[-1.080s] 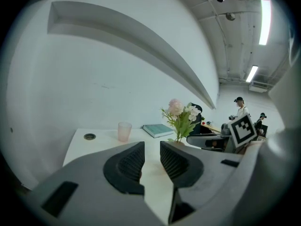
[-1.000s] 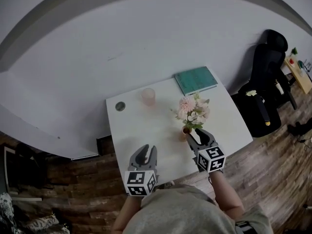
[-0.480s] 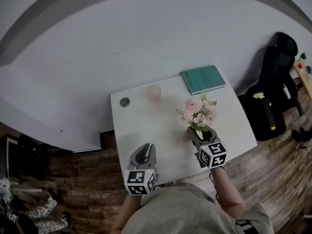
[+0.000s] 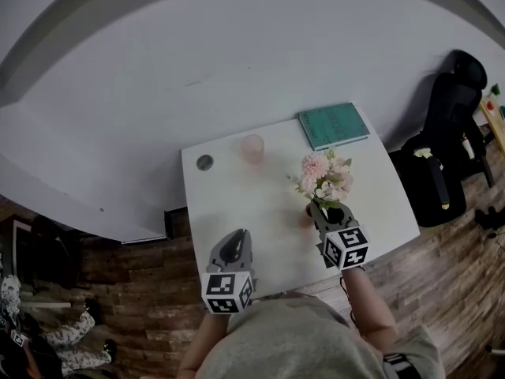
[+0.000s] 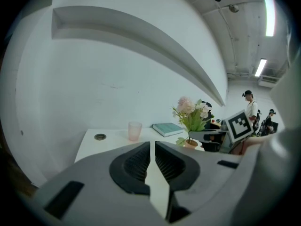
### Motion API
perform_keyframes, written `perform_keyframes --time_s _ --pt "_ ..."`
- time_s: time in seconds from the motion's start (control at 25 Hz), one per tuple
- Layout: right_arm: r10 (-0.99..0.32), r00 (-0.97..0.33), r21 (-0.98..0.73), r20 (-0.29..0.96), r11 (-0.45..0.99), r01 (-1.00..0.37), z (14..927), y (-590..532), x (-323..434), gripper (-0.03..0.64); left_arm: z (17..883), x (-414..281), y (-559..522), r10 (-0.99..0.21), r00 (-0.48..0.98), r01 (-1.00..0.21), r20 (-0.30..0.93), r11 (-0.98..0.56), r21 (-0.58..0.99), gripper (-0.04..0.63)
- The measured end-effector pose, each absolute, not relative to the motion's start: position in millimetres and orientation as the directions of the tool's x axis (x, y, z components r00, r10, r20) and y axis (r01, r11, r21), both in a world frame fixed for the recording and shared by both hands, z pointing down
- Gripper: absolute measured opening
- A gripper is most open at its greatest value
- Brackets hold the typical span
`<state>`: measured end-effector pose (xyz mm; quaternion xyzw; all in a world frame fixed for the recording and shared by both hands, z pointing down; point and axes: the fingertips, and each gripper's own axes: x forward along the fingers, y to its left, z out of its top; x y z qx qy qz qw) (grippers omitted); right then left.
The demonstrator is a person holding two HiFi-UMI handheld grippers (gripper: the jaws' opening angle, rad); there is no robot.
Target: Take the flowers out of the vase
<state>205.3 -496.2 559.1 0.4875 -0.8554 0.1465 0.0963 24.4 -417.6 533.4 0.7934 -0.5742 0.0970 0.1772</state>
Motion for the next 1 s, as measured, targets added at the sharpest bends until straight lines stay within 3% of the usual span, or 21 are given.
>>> perform_keyframes --time_s 1.0 --pt "-0.836 -0.477 -0.060 0.270 0.480 -0.875 530 -492 203 0.060 526 9 -400 -0.885 0.326 -0.943 0.333 -0.279 0.182 0.021"
